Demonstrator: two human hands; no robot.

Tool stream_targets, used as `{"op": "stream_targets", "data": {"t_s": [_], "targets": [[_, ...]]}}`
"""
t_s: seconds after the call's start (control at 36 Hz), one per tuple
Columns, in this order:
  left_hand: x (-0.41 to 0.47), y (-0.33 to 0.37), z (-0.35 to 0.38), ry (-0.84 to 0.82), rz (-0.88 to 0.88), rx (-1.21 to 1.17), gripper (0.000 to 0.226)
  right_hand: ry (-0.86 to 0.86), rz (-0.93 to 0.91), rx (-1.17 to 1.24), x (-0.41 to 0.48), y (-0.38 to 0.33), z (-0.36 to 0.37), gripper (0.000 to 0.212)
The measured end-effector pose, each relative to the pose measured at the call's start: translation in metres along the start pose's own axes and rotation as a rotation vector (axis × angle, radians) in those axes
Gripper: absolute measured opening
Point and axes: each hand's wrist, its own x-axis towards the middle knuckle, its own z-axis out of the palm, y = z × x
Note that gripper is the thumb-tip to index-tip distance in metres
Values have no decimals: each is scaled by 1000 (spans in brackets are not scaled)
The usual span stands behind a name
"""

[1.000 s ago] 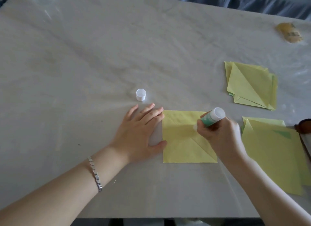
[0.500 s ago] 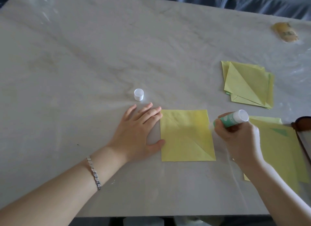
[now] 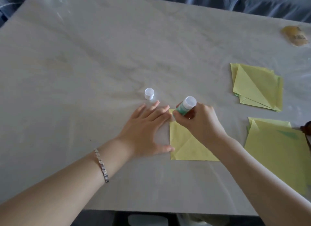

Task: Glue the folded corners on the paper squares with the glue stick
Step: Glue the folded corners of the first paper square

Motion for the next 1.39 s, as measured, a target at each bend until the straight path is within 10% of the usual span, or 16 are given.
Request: {"op": "stream_targets", "data": {"t_s": [1.39], "targets": [[-2, 12, -8, -183, -59, 60, 117, -184, -53, 125, -67, 21, -19, 27]]}}
